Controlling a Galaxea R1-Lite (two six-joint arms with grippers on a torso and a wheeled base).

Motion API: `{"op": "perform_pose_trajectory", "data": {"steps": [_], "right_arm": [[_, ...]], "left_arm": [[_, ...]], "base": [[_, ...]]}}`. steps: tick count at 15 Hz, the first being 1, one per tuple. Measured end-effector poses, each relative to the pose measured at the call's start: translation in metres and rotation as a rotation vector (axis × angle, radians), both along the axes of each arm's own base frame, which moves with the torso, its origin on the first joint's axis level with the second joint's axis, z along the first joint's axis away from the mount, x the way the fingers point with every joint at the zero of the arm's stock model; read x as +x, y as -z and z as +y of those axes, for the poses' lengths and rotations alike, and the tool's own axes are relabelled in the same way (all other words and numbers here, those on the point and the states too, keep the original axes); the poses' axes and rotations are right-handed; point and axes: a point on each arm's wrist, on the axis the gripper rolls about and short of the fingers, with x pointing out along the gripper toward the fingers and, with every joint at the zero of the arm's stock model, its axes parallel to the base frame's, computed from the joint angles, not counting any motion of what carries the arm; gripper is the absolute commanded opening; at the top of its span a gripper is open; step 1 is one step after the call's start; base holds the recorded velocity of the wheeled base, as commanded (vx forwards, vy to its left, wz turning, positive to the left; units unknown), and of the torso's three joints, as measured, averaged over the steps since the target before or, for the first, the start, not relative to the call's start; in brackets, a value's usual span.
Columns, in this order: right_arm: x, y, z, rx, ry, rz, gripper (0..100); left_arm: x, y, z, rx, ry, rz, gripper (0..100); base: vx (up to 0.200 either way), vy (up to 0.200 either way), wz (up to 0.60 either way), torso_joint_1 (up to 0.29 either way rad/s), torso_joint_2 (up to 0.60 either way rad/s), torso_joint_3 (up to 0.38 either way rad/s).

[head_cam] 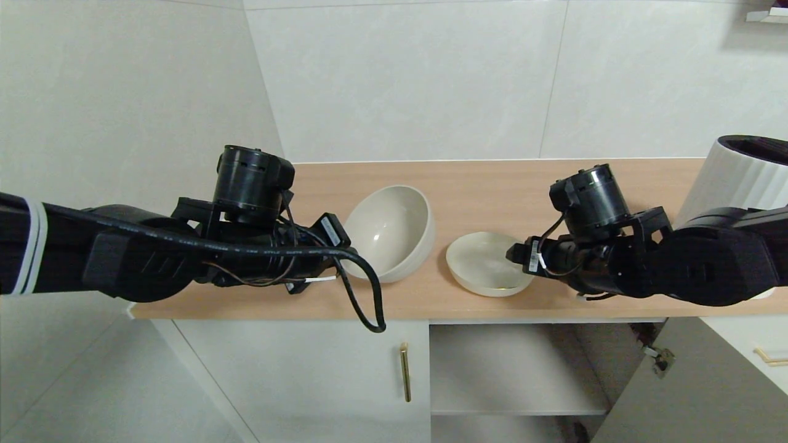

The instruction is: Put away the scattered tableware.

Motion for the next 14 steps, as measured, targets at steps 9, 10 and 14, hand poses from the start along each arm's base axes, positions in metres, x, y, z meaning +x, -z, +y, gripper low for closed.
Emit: {"op": "perform_pose_trajectory", "data": {"steps": [9, 10, 14], "right_arm": [[0.001, 0.003, 0.002, -0.001, -0.003, 0.006, 0], [0.0009, 0.003, 0.002, 0.001, -0.003, 0.007, 0], [-0.0016, 0.0011, 0.0005, 0.005, -0.006, 0.008, 0]], "left_arm": [[0.0002, 0.0001, 0.0005, 0.0, -0.001, 0.001, 0], [0.0001, 0.0002, 0.0005, 0.001, -0.001, 0.002, 0], [-0.0011, 0.0002, 0.0008, 0.002, 0.0, 0.006, 0]], "base": [[0.0, 0.0, 0.0, 0.0, 0.0, 0.0], [0.0, 0.0, 0.0, 0.0, 0.0, 0.0], [0.0, 0.0, 0.0, 0.0, 0.0, 0.0]]}}
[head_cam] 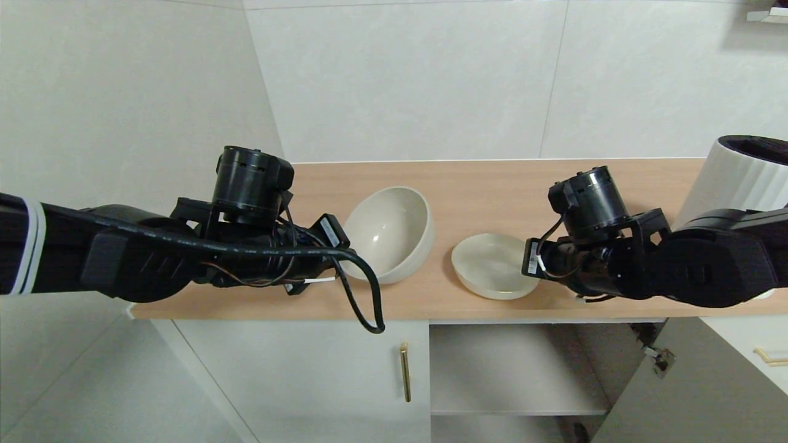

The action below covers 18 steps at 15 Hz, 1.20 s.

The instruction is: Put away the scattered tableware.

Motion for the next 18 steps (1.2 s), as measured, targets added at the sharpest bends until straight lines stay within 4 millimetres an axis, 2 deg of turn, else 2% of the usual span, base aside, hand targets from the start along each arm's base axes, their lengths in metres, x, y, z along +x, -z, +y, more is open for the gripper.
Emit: {"op": "perform_pose_trajectory", "data": {"steps": [3, 6, 9, 11, 14, 16, 18], "right_arm": [[-0.013, -0.013, -0.006, 0.039, -0.053, -0.002, 0], [-0.048, -0.029, -0.024, 0.064, -0.207, 0.09, 0], [-0.093, -0.045, -0.046, 0.038, -0.317, 0.204, 0], [-0.112, -0.05, -0.055, 0.035, -0.345, 0.2, 0], [-0.125, -0.042, -0.062, -0.001, -0.383, 0.191, 0], [-0.124, -0.039, -0.061, 0.009, -0.386, 0.152, 0], [-0.122, -0.033, -0.061, 0.012, -0.384, 0.132, 0]], "left_arm": [[-0.01, -0.004, 0.005, 0.034, 0.02, 0.002, 0], [-0.036, -0.01, 0.016, 0.096, 0.066, -0.021, 0], [-0.074, -0.012, 0.033, 0.166, 0.122, -0.058, 0], [-0.101, -0.012, 0.044, 0.227, 0.168, -0.056, 0], [-0.138, -0.014, 0.057, 0.345, 0.278, -0.034, 0], [-0.15, -0.018, 0.059, 0.369, 0.319, -0.055, 0], [-0.153, -0.019, 0.059, 0.367, 0.33, -0.066, 0]], "base": [[0.0, 0.0, 0.0, 0.0, 0.0, 0.0], [0.0, 0.0, 0.0, 0.0, 0.0, 0.0], [0.0, 0.0, 0.0, 0.0, 0.0, 0.0], [0.0, 0.0, 0.0, 0.0, 0.0, 0.0], [0.0, 0.0, 0.0, 0.0, 0.0, 0.0], [0.0, 0.0, 0.0, 0.0, 0.0, 0.0], [0.0, 0.0, 0.0, 0.0, 0.0, 0.0]]}}
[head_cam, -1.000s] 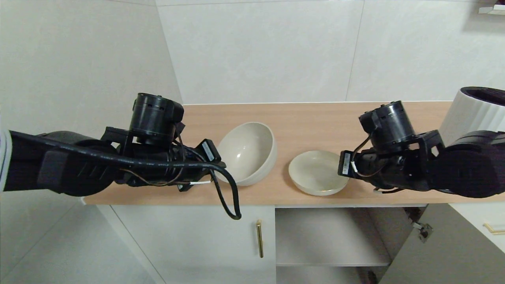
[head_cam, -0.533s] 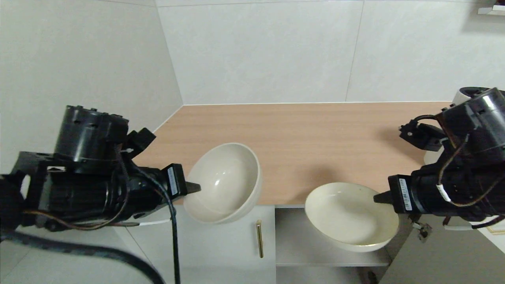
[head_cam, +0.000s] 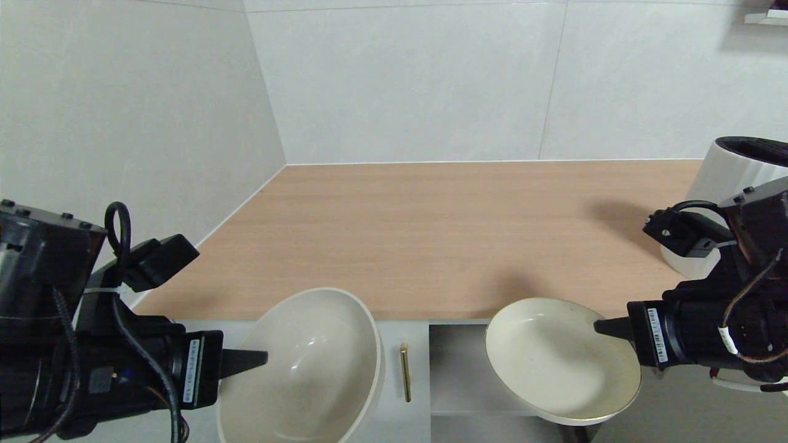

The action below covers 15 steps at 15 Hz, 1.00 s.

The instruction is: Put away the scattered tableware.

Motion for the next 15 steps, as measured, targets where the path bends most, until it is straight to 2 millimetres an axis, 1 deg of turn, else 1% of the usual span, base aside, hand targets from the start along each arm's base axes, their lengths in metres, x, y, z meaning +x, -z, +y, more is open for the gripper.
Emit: {"op": "perform_pose_trajectory", "data": {"steps": [1, 4, 15], "right_arm": [[0.0, 0.003, 0.0, -0.008, -0.002, 0.005, 0], [0.001, 0.007, 0.0, -0.02, -0.004, 0.015, 0], [0.009, 0.018, 0.005, -0.034, 0.001, 0.035, 0]], "left_arm": [[0.0, 0.0, 0.0, 0.0, 0.002, 0.002, 0], [0.002, 0.004, -0.002, 0.008, 0.004, 0.017, 0], [0.004, 0.01, -0.005, 0.021, 0.012, 0.04, 0]], "base": [[0.0, 0.0, 0.0, 0.0, 0.0, 0.0], [-0.2, 0.0, 0.0, 0.006, 0.0, -0.002], [0.0, 0.0, 0.0, 0.0, 0.0, 0.0]]}}
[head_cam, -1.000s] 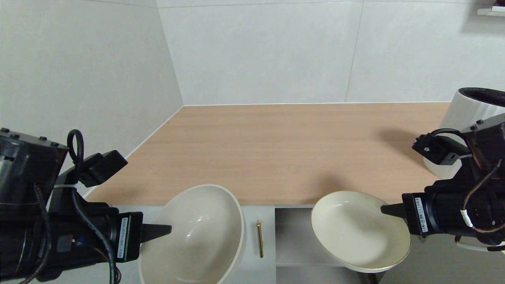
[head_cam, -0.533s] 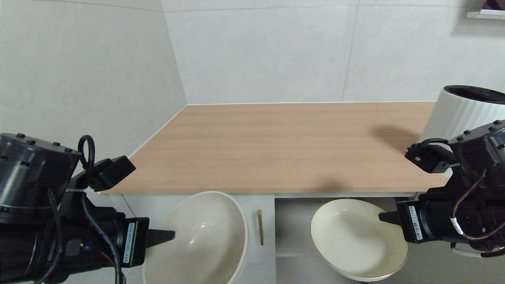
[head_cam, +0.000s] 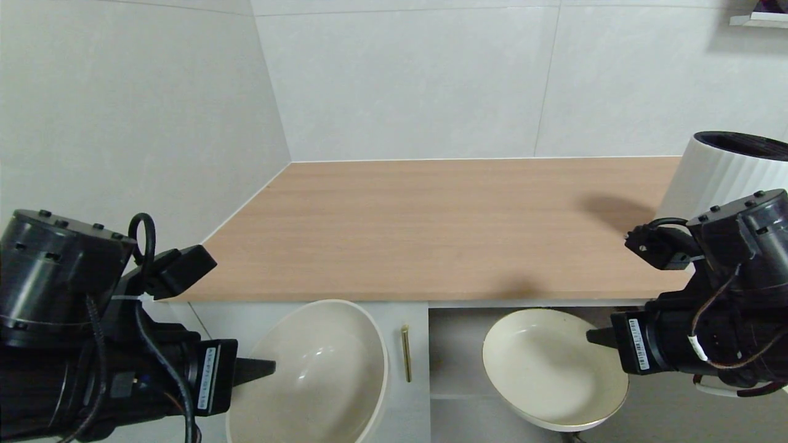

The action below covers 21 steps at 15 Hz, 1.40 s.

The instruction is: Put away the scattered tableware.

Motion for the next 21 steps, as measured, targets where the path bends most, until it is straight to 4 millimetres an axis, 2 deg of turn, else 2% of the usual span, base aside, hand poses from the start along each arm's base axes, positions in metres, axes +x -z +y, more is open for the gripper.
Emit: {"op": "perform_pose_trajectory", "data": {"steps": [4, 16, 21], "right_arm": [[0.0028, 0.0045, 0.0017, -0.003, 0.001, 0.004, 0], [0.0036, 0.0067, 0.0023, -0.008, 0.001, 0.012, 0], [0.0037, 0.0071, 0.0023, -0.009, 0.001, 0.014, 0]], "left_arm": [[0.001, 0.0009, -0.0005, 0.002, 0.0, 0.004, 0], [0.0027, 0.0026, -0.0013, 0.007, -0.001, 0.013, 0], [0.0027, 0.003, -0.0014, 0.007, 0.0, 0.014, 0]], "base": [[0.0, 0.0, 0.0, -0.086, 0.22, 0.128], [0.0, 0.0, 0.0, -0.157, 0.46, 0.295], [0.0, 0.0, 0.0, -0.049, 0.24, 0.175]]}}
